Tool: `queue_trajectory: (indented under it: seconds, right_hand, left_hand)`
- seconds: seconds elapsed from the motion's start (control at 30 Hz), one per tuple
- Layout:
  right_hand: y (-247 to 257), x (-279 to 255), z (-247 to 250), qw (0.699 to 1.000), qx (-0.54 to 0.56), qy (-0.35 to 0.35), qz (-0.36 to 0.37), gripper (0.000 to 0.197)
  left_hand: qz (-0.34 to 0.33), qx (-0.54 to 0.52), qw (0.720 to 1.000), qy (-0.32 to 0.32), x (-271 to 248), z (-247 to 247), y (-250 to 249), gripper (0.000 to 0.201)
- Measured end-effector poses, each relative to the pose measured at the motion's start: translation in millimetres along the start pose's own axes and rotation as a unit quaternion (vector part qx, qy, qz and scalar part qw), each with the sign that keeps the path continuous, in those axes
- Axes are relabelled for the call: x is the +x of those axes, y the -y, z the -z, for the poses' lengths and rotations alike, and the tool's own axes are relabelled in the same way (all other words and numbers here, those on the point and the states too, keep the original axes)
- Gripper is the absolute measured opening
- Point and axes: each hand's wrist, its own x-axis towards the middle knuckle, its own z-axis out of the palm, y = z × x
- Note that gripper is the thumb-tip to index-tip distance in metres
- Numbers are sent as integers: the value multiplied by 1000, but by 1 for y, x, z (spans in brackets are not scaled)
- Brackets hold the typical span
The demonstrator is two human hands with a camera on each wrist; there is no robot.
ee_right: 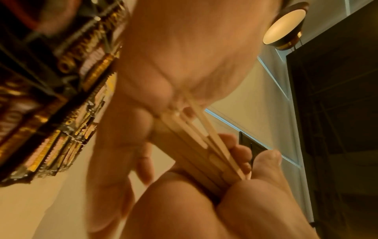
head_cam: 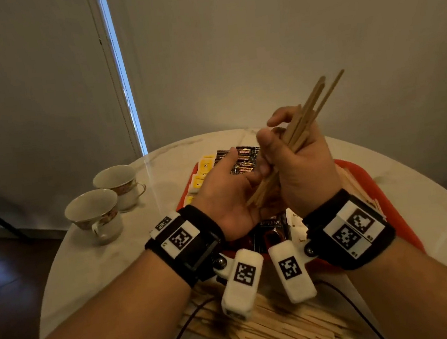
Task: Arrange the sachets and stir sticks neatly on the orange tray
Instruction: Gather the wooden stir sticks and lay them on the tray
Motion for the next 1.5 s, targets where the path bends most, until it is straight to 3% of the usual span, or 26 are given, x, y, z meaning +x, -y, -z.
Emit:
queue_trajectory:
  seconds: [0.1,0.2,0.33,0.4,0.47,0.53,0.6,0.63,0.67,0.73,0.83,0.9,1.0,1.07,1.17,1.3,1.5]
  right_hand:
    - [-7,-2,-1,998,-28,42,-44,23]
    - [-9,0,-3,994,-22,80,-77,31]
    - [-4,2,1,985,0,103,-142,35]
    - [-1,4,9,960,-57,183,-204,33]
    - [0,4,12,910,-138,294,-257,31]
    - [-1,0,7,872,-187,354,-281,33]
    - [-3,-3,2,864,-183,359,-301,40]
    - [-4,-3,2,867,-162,351,-315,44]
    - [-4,-3,1,872,-135,338,-327,45]
    - [-6,-2,2,888,-82,305,-334,40]
    - [-5,0,2,900,-35,254,-352,38]
    - [-4,3,1,913,-9,170,-371,44]
    - [-8,2,-7,936,38,-17,-349,42]
    - [-14,0,-12,951,23,-69,-302,41]
    - [-16,-2,-16,963,-40,-85,-254,41]
    - [-10,-2,-13,974,-26,-122,-190,30]
    - [-2,2,-12,966,37,-148,-209,34]
  left_hand:
    - [-33,-11,999,-5,-4,-4,-1,73]
    - [-58,14,998,17,-9,-2,-2,87]
    - [-125,93,987,33,-19,5,-12,89]
    - [-184,139,972,53,-24,8,-18,87]
    - [-221,197,953,67,-30,8,-21,90]
    - [-249,288,922,67,-33,6,-19,68]
    - [-279,346,895,23,-35,0,-16,19]
    - [-288,349,892,1,-36,-3,-14,19]
    - [-299,339,892,-20,-36,-5,-12,36]
    - [-305,256,917,-27,-34,-8,-10,54]
    - [-335,155,928,-49,-32,-8,-12,61]
    - [-376,96,918,-86,-32,-8,-18,56]
    - [-413,50,902,-113,-30,-5,-24,45]
    - [-427,93,891,-125,-27,-4,-20,42]
    - [-442,203,864,-129,-28,-5,-12,38]
    - [-436,237,859,-127,-34,-12,-12,31]
    - [-438,281,847,-108,-36,-7,-18,25]
